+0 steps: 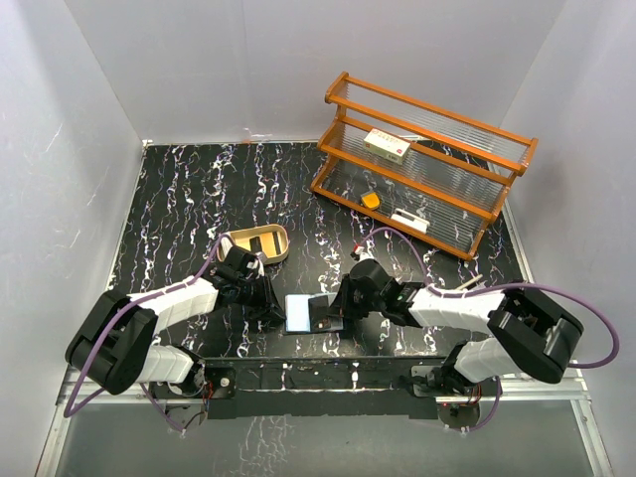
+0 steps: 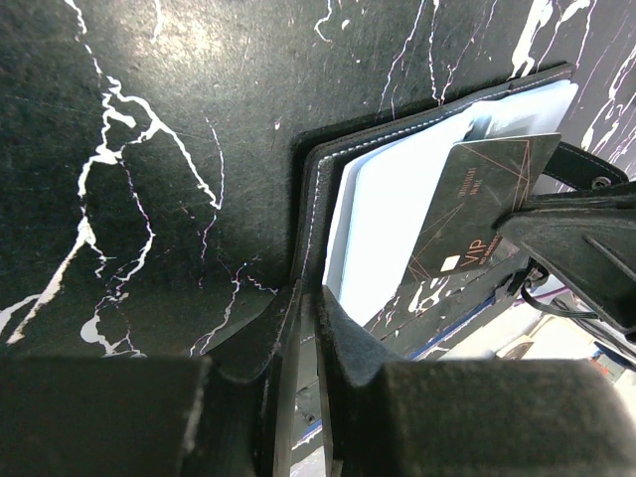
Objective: Put the credit cards into the card holder
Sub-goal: Insert the credit card into the card holder.
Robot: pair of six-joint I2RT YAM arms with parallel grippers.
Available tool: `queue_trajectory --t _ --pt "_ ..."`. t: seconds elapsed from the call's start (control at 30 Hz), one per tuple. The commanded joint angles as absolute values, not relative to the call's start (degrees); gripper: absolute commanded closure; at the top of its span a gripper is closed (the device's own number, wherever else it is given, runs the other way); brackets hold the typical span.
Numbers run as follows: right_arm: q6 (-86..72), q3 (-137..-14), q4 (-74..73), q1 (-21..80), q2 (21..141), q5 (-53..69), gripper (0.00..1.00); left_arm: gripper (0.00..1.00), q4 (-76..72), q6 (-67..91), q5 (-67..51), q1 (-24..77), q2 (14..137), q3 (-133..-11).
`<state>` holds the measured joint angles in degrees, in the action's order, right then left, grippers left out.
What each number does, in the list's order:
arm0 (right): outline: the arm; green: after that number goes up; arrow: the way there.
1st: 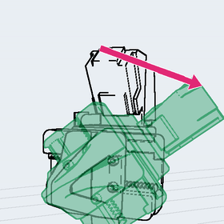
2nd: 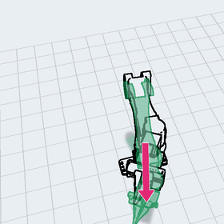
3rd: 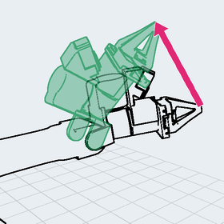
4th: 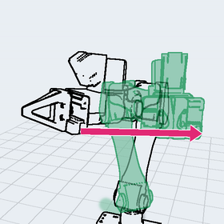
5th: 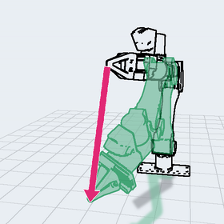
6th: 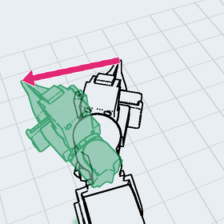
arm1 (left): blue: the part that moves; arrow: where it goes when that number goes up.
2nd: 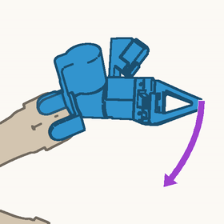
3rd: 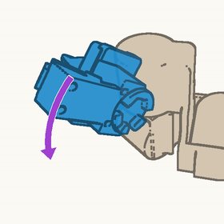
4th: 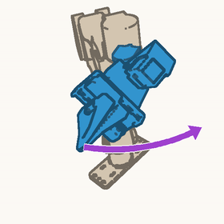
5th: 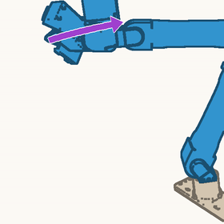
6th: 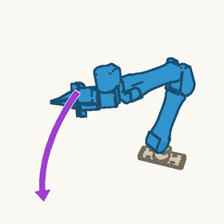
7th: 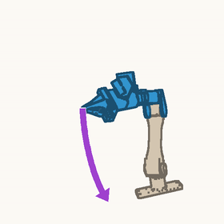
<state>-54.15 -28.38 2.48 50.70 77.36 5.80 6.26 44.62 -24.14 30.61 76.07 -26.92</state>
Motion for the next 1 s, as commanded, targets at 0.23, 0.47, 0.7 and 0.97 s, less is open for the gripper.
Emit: queue_trajectory --t 0.23,0.47,0.7,0.97 --pt "-53.3 -29.4 5.0 49.6 79.4 5.0 1.00 0.88 10.2 43.9 -19.8 32.5 77.3 -25.4" --pt "-52.8 -31.6 2.3 49.2 81.3 4.5 1.00 0.88 9.3 45.3 -19.7 33.0 76.7 -24.6" --pt "-53.2 -32.0 2.6 49.0 82.1 5.1 1.00 0.88 9.2 45.6 -19.3 33.2 76.2 -23.8" --pt "-54.8 -31.0 6.1 49.0 84.0 8.4 0.99 0.88 7.7 47.4 -20.4 33.7 75.8 -23.6"
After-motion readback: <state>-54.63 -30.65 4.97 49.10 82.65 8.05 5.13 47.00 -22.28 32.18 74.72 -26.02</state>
